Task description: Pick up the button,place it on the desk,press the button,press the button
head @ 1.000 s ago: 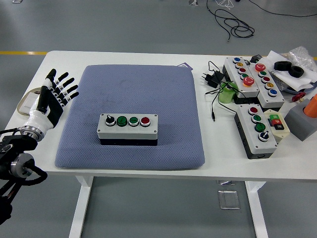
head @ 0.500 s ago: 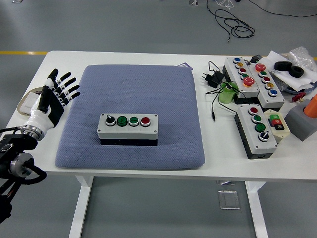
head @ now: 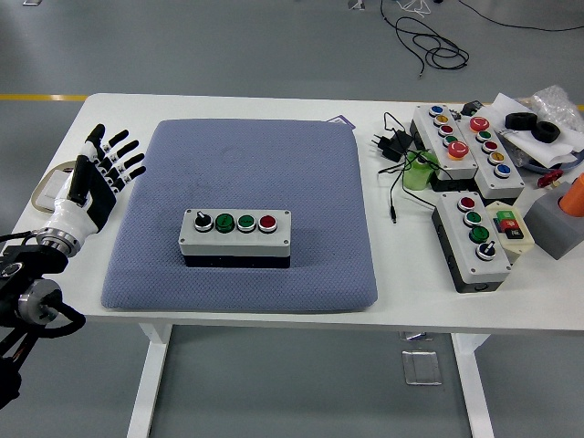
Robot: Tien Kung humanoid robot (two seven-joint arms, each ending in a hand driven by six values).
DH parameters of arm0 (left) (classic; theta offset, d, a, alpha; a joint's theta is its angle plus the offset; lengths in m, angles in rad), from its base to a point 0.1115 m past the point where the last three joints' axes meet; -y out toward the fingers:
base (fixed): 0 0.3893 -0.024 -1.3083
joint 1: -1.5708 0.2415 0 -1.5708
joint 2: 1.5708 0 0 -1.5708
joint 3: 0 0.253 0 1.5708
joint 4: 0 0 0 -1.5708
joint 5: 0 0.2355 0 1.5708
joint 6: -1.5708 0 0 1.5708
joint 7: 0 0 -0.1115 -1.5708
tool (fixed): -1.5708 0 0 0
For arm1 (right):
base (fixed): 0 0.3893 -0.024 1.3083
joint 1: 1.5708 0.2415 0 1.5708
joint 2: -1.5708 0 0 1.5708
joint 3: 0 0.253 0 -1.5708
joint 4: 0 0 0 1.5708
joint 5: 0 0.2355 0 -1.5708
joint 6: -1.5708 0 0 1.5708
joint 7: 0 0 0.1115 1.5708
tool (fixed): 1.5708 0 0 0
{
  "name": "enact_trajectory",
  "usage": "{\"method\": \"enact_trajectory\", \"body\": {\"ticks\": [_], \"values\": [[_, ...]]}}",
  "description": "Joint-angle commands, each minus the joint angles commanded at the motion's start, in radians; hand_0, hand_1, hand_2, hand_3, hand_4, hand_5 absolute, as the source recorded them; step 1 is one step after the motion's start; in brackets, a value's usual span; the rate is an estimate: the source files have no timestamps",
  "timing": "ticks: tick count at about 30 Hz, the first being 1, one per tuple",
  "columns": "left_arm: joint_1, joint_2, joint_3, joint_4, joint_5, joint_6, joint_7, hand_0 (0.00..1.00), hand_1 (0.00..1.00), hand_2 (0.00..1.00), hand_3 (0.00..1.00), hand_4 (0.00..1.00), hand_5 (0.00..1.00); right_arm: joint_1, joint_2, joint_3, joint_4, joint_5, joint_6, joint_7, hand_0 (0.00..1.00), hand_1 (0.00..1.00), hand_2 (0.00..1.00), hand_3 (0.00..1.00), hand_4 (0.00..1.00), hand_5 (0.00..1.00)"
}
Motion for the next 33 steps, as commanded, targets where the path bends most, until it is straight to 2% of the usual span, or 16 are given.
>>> {"method": "enact_trajectory", "body": {"ticks": [33], "values": [[-0.006, 0.006, -0.005, 0.006, -0.004, 0.000, -0.001, 0.836, 0.865, 0.896, 0.893, 0.720, 0.998, 0.001, -0.001, 0.008, 0.000, 0.000, -0.003, 0.000, 0.632, 0.497, 0.619, 0.563, 0.301, 0.227]]}}
